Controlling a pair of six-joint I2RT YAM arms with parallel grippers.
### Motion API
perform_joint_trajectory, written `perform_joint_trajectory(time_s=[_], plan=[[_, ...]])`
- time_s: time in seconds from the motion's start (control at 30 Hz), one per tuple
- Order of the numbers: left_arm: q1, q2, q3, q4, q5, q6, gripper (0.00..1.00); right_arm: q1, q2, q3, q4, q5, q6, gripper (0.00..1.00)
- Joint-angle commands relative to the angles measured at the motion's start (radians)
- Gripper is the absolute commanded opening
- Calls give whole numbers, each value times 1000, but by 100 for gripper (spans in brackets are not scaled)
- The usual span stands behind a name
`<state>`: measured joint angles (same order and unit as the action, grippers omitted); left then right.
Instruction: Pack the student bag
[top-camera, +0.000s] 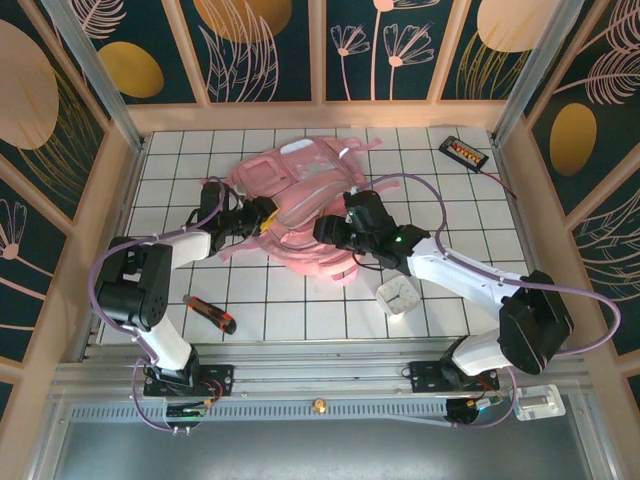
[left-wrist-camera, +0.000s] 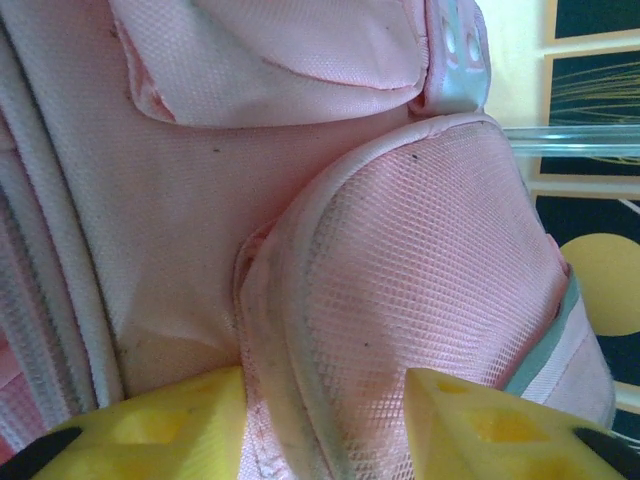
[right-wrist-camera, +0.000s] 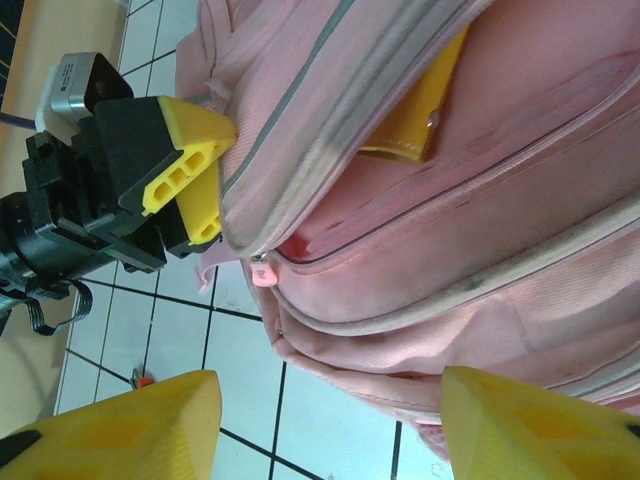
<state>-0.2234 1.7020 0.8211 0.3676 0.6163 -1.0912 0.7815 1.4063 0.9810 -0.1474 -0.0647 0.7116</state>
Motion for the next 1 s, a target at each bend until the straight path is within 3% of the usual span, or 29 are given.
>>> perform_joint_trajectory(time_s=[0.0, 0.17, 0.5, 0.97], plan=[[-29, 39, 33, 93, 20, -51, 34, 26, 19, 39, -17, 50, -20, 59], [-43, 30, -3, 183, 30, -127, 0, 67, 38, 73, -54, 113, -32, 59], [-140, -42, -57, 349, -29, -293, 0, 148, 156, 200, -215, 326, 18, 65], [-171, -64, -103, 419, -54, -345, 0, 170, 315, 277, -253, 391, 77, 53]])
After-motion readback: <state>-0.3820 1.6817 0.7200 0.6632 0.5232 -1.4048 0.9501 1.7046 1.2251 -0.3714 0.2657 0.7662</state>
